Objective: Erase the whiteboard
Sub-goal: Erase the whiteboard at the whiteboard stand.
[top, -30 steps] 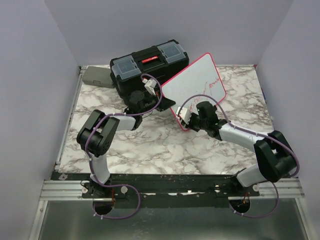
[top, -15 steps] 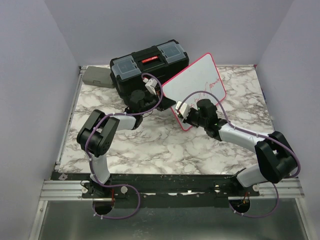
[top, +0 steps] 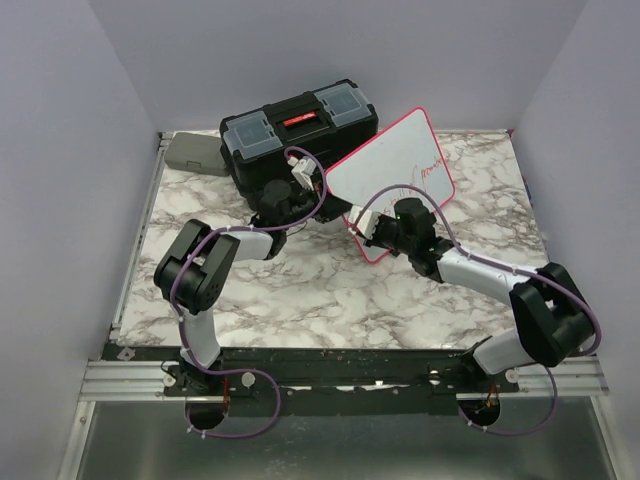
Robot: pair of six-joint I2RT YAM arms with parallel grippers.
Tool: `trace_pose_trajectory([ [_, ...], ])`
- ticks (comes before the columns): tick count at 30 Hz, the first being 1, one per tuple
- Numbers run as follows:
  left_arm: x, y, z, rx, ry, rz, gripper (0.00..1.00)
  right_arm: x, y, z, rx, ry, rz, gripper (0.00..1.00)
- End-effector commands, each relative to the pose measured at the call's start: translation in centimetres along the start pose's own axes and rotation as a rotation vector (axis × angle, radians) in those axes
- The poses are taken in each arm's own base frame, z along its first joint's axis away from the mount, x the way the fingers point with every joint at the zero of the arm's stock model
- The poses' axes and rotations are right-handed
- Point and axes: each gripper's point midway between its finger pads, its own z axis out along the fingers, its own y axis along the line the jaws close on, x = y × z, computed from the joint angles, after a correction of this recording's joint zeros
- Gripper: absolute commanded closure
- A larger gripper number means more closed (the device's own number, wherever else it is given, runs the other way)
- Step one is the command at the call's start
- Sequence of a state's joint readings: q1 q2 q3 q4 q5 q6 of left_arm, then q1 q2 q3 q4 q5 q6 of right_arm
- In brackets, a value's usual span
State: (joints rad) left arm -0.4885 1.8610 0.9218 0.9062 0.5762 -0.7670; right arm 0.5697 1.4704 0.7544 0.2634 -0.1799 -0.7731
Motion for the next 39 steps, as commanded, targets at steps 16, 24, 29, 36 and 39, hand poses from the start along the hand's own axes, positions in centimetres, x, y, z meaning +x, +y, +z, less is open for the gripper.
trace_pose_trajectory([
  [16,2.2,-3.0,0.1,0.119,0.09,0.017,1.0,8.1,9.9,-3.3,-0.385,0.191,-0.107,0.99],
  [24,2.3,-3.0,0.0,0.118,0.092,0.02,1.0,4.2,3.3,-1.1,0.029,-0.039,0.089,0.99],
  [29,2.2,-3.1,0.0,0.117,0.091,0.02,1.0,3.4,-1.4,-0.7,0.168,-0.09,0.233,0.99],
  [36,2.1,-3.1,0.1,0.119,0.092,0.024,1.0,5.5,-2.8,-1.7,0.219,-0.064,0.295,0.99],
  [39,2.1,-3.0,0.2,0.12,0.094,0.021,1.0,5.0,-1.1,-2.1,0.131,-0.097,0.269,0.99],
])
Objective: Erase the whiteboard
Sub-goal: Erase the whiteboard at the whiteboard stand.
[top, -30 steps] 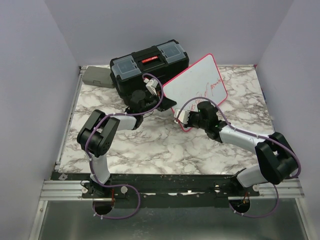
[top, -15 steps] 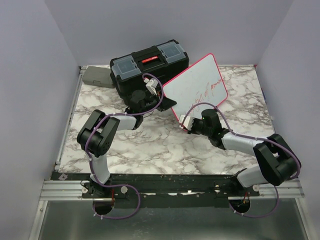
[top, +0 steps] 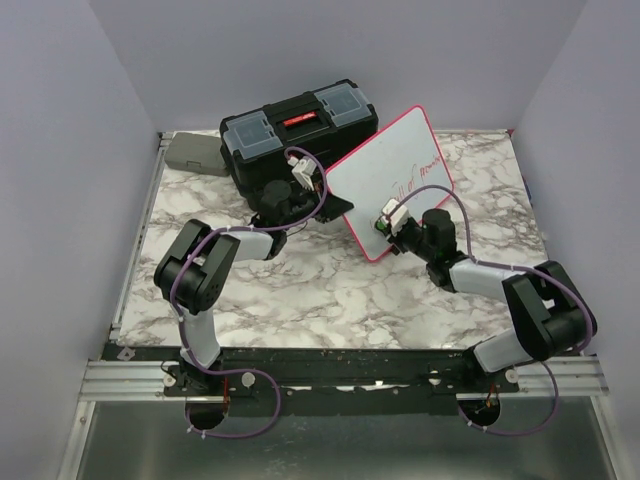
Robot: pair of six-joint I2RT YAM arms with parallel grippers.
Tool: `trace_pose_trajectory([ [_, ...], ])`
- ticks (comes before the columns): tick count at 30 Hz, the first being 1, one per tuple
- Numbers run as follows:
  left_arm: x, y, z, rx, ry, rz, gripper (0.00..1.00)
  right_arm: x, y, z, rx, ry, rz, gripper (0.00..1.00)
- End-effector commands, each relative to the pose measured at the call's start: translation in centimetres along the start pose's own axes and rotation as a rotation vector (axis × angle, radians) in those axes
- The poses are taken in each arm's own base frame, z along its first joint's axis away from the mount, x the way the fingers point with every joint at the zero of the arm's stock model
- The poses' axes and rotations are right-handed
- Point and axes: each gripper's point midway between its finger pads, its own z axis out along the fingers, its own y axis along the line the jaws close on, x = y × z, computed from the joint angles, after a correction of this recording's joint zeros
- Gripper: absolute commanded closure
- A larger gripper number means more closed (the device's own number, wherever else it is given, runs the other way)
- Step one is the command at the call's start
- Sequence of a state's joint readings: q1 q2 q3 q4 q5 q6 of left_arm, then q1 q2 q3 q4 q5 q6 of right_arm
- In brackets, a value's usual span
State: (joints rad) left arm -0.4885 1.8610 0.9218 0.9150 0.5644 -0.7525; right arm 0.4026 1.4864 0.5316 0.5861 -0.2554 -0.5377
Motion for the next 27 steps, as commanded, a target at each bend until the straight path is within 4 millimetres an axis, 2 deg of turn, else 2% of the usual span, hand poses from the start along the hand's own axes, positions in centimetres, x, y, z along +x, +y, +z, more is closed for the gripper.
trace_pose_trajectory([
  [1,2.3,-3.2,0.2,0.126,0.104,-0.001,1.0,-1.9,0.4,-0.6,-0.048,-0.088,-0.027,0.99],
  [4,2.3,-3.1,0.2,0.126,0.103,-0.003,1.0,-3.0,2.6,-0.9,-0.18,-0.137,-0.021,0.99],
  [8,2.3,-3.1,0.2,0.123,0.103,-0.006,1.0,-4.5,3.5,-0.3,-0.271,-0.156,0.001,0.99],
  [11,2.3,-3.0,0.3,0.122,0.101,-0.008,1.0,-5.4,3.5,0.1,-0.278,-0.167,0.005,0.99],
  [14,2.4,-3.1,0.3,0.123,0.102,-0.009,1.0,-5.8,1.5,1.2,-0.136,-0.15,0.068,0.99],
  [16,2.4,-3.1,0.2,0.12,0.102,-0.009,1.0,-5.4,-0.6,1.8,-0.023,-0.111,0.119,0.99],
  [20,2.6,-3.0,0.0,0.118,0.105,-0.006,1.0,-2.7,-2.5,2.1,0.096,0.006,0.116,0.99],
  [24,2.5,-3.0,0.1,0.122,0.102,-0.01,1.0,-0.9,-1.6,1.3,0.08,0.052,0.071,0.99],
  [27,2.5,-3.0,0.1,0.122,0.1,-0.011,1.0,-0.6,0.4,0.8,-0.029,0.047,0.015,0.99],
])
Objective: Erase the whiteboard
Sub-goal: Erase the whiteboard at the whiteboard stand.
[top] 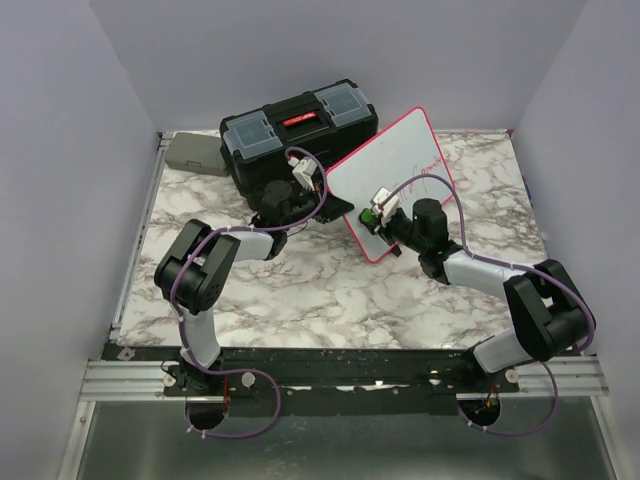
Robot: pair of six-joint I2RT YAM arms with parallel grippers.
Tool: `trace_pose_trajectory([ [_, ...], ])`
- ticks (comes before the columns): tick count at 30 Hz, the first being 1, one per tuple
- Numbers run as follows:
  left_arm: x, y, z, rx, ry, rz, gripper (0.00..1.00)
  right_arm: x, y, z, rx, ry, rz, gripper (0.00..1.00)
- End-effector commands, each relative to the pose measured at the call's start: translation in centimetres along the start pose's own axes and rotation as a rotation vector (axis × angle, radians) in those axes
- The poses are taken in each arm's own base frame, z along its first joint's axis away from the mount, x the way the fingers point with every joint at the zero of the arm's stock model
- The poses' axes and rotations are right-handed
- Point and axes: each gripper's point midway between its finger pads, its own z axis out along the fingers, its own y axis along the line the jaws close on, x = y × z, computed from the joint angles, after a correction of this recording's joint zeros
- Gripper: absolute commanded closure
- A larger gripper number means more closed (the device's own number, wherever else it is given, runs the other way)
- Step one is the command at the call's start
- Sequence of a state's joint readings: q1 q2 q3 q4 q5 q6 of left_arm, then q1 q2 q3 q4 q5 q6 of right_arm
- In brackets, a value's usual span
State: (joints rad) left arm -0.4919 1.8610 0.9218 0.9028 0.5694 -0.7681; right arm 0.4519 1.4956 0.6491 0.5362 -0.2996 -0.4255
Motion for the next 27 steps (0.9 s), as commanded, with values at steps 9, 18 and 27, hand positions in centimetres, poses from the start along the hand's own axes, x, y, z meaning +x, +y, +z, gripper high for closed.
trace_pose_trajectory([
  [9,2.3,-2.6,0.2,0.113,0.08,0.001,1.0,4.4,7.1,-2.2,-0.414,0.122,-0.07,0.99],
  [18,2.1,-2.4,0.2,0.099,0.063,-0.015,1.0,1.1,0.2,-0.1,-0.011,0.04,0.103,0.99],
  [27,1.9,-2.4,0.1,0.095,0.046,-0.015,1.0,4.5,-4.2,-0.6,0.205,0.163,0.123,0.99],
])
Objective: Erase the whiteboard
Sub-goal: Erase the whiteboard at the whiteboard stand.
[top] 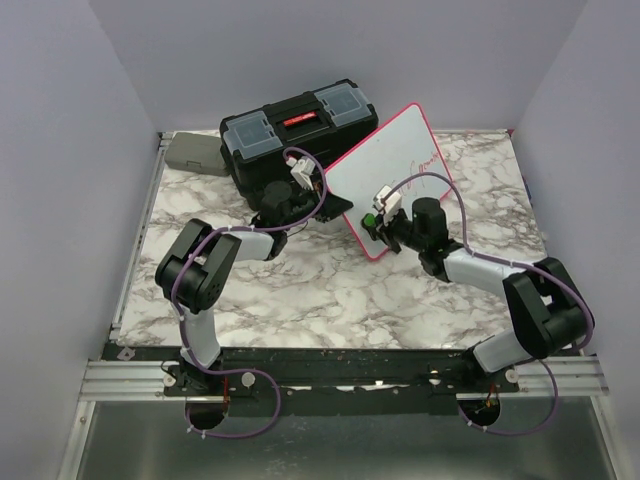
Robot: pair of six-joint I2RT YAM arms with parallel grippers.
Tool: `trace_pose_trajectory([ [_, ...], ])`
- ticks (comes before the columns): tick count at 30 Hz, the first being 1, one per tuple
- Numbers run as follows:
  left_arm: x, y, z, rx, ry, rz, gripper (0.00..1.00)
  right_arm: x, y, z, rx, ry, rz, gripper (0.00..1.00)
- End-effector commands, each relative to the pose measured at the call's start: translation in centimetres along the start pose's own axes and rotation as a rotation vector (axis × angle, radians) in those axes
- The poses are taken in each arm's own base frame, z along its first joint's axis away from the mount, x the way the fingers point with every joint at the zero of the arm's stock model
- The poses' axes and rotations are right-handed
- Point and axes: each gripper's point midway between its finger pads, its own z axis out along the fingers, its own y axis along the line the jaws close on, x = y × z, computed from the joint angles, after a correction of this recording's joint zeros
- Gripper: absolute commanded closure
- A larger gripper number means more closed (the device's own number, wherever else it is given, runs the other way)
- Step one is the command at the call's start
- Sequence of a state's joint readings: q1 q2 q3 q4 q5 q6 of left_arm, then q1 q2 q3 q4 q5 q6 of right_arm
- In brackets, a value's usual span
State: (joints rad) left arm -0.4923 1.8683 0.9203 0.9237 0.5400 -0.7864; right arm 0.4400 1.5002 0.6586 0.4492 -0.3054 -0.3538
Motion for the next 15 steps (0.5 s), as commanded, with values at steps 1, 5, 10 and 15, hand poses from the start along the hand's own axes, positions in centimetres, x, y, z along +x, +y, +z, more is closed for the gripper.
trace_pose_trajectory([
  [1,2.3,-2.7,-0.2,0.11,0.072,-0.003,1.0,2.6,-5.5,-0.3,0.235,0.096,0.039,0.99],
  [5,2.4,-2.6,-0.1,0.109,0.076,-0.007,1.0,4.3,-4.9,-1.1,0.117,0.16,0.028,0.99],
  [10,2.2,-2.8,0.1,0.113,0.078,-0.005,1.0,4.7,1.4,-2.3,-0.264,0.133,-0.019,0.99],
  [15,2.1,-2.8,0.2,0.111,0.078,-0.004,1.0,3.8,3.6,-2.4,-0.358,0.046,-0.028,0.99],
])
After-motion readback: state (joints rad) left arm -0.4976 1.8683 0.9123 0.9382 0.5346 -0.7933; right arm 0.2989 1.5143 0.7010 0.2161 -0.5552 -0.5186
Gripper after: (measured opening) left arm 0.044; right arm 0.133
